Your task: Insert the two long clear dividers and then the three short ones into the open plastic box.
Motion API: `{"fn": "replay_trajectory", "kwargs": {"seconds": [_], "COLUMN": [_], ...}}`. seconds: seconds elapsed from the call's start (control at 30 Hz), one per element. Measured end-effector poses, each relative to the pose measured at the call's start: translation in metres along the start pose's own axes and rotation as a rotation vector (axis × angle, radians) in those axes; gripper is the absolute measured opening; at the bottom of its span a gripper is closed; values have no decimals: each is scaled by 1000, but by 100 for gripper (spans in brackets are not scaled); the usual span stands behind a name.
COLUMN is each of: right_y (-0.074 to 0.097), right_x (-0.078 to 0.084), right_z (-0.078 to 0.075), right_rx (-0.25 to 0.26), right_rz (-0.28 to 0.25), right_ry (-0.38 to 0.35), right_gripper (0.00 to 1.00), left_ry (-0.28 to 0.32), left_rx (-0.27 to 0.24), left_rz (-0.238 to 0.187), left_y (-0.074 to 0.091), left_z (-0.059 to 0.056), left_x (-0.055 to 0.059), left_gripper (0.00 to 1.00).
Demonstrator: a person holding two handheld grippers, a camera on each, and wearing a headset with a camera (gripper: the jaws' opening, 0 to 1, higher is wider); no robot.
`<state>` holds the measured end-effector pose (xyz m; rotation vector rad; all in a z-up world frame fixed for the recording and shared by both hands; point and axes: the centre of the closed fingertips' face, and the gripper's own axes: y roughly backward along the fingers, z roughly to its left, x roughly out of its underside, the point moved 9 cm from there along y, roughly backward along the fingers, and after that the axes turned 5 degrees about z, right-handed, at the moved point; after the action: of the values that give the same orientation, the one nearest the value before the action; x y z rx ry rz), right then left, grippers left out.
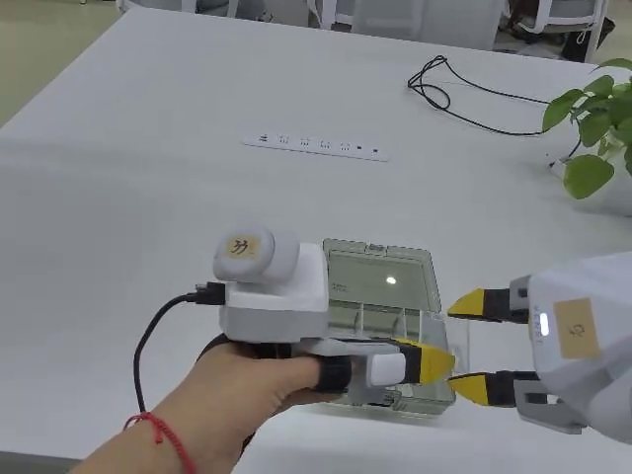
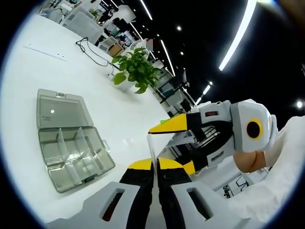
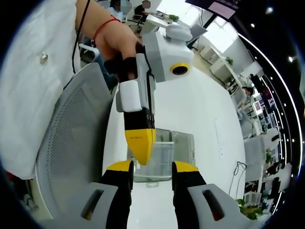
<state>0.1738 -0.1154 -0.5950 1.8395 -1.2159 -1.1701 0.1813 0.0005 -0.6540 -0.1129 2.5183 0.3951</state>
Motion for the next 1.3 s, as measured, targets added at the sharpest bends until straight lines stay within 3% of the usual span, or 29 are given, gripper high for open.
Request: {"fn": "replay_trajectory", "kwargs": {"seconds": [0.13,0.2,0.27,0.37,0.5,0.57,0.6,0.63,0.67,0.8,0.87,1.0,1.3], "right_y": [0,0,4,13,21,25,24,25,26,26,25,23,18], "right_x": [0,0,0,2,7,9,14,15,15,12,10,4,0], "right_z": [-1,-1,-5,-13,-23,-27,-30,-30,-31,-33,-32,-28,-23], "right_rx": [7,4,8,-21,-83,-148,-193,-208,-257,-358,-392,-480,-549], "right_rz": [2,-2,-20,-93,-151,-198,-221,-226,-238,-288,-300,-326,-322], "right_ry": [5,2,-15,-105,-162,-190,-215,-219,-226,-247,-243,-233,-212], "right_gripper": [35,34,35,36,34,33,32,30,29,23,19,16,9], "left_ry": [5,-24,-36,-80,-238,-328,-400,-447,-488,-638,-650,-685,-708], "left_rx": [1,-14,-19,-23,-25,-18,-6,1,10,67,71,79,108], "left_rz": [-6,1,5,-1,16,36,43,49,46,68,88,85,63], "left_y": [0,0,1,4,8,10,11,12,13,14,14,14,16], "left_z": [0,1,1,2,1,-1,-4,-6,-8,-19,-21,-21,-25], "left_x": [0,1,2,0,-1,0,0,1,0,3,4,4,2], "left_gripper": [0,0,0,0,0,0,0,0,0,0,0,0,0]}}
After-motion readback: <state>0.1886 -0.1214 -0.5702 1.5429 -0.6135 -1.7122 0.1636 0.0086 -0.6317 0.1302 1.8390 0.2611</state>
